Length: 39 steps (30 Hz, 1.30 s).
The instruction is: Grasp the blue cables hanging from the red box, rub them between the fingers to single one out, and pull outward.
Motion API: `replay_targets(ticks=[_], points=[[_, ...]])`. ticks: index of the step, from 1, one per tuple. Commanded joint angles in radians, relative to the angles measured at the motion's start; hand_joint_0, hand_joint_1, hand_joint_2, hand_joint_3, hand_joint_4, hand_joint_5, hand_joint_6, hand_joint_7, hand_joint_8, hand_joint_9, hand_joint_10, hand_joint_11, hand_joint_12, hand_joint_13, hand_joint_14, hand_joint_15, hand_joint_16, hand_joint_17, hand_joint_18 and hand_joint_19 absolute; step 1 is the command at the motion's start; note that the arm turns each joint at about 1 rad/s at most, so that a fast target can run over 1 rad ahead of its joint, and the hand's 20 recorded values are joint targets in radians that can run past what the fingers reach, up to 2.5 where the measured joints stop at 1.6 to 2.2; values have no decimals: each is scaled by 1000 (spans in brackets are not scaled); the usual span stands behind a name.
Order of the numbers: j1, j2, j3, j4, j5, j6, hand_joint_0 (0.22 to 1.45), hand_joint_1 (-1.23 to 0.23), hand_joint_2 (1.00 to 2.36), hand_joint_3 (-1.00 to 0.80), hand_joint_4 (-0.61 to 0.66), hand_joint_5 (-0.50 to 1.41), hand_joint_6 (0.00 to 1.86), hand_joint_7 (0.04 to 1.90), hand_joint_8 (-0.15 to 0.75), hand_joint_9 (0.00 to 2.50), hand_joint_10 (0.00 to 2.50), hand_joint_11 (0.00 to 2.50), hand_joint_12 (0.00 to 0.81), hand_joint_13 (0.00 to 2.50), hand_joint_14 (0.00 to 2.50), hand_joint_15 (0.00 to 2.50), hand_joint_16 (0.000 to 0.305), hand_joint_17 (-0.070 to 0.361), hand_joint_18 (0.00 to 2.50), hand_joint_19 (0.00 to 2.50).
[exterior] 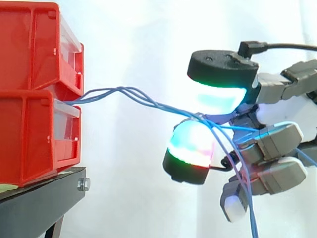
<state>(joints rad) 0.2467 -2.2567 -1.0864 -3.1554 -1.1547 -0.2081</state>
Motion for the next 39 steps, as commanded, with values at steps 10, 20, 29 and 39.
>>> replay_targets(ticks=[10,20,29,39], points=[[-7,20,3,-23,0,1,598,-567,1015,-311,109,-141,797,1128,241,1452,26,1517,346,1275,31,1282,51,115,589,696],[-17,48,17,-54,0,-7,623,-785,1010,-374,133,-181,852,1038,237,1326,24,1467,361,1158,34,1207,51,115,558,651],[-23,48,17,-60,0,-17,474,-623,1000,-500,163,-156,819,1013,290,1357,25,1388,414,1174,30,1137,59,132,596,636],[-30,49,19,-58,-2,-22,580,-530,1012,-350,78,-126,746,1178,245,1357,31,1388,372,1131,34,1126,52,117,544,669]])
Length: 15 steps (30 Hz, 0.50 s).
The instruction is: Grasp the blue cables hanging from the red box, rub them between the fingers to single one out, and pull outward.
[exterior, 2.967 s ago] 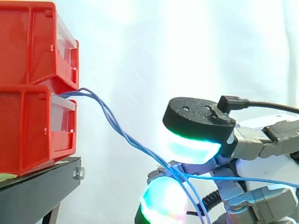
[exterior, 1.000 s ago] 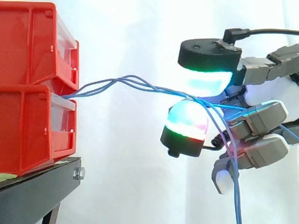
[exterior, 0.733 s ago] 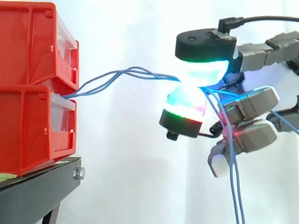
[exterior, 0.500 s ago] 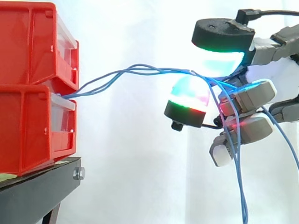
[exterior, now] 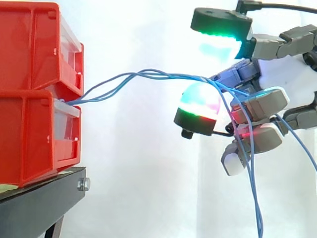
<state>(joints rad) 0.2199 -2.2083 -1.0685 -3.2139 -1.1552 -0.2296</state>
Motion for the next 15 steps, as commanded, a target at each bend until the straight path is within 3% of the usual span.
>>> replay_targets(ticks=[1,9,15], points=[[-5,-1,1,0,-1,1,591,-547,1014,-311,88,-128,752,1180,241,1359,31,1381,372,1130,35,1136,52,116,542,669],[-13,-1,10,-3,-1,1,592,-666,1020,-104,118,-154,828,1064,281,1348,26,1365,408,1137,32,1094,57,129,590,634],[-16,-1,24,-3,-1,-22,619,-806,1023,-146,94,-172,843,1055,247,1255,29,1373,374,1065,35,1078,52,117,529,626]])
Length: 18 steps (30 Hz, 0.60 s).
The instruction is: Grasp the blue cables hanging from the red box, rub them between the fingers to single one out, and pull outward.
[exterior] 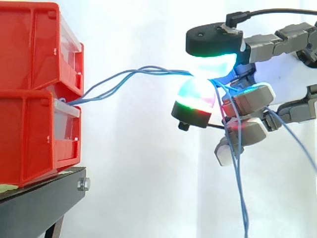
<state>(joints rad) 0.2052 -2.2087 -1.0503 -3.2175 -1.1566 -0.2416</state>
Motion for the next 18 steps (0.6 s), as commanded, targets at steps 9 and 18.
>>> replay_targets(ticks=[9,18], points=[[-3,0,10,-1,0,-19,493,-743,1000,-500,114,-146,804,1032,277,1281,30,1293,402,1069,34,1030,55,125,557,609],[-6,1,12,-2,0,-18,437,-555,1000,-500,83,-80,558,1342,290,1168,29,839,420,853,24,650,60,136,548,539]])
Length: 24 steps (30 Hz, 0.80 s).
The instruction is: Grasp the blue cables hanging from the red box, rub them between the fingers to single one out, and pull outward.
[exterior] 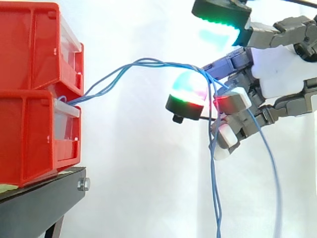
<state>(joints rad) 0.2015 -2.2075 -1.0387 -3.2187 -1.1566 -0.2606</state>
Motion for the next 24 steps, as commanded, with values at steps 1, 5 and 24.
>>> replay_targets(ticks=[1,5,24], points=[[-2,0,0,-1,0,1,453,-541,1000,-500,69,-77,547,1363,281,1163,29,834,409,844,27,661,59,133,535,546],[-7,2,0,-15,0,6,525,-519,1000,-500,22,-65,516,1465,257,1152,30,838,383,816,27,675,53,119,490,587],[-28,28,0,-81,-28,4,526,-371,1000,-500,37,-68,518,1458,257,1133,29,815,387,810,28,670,53,120,491,604]])
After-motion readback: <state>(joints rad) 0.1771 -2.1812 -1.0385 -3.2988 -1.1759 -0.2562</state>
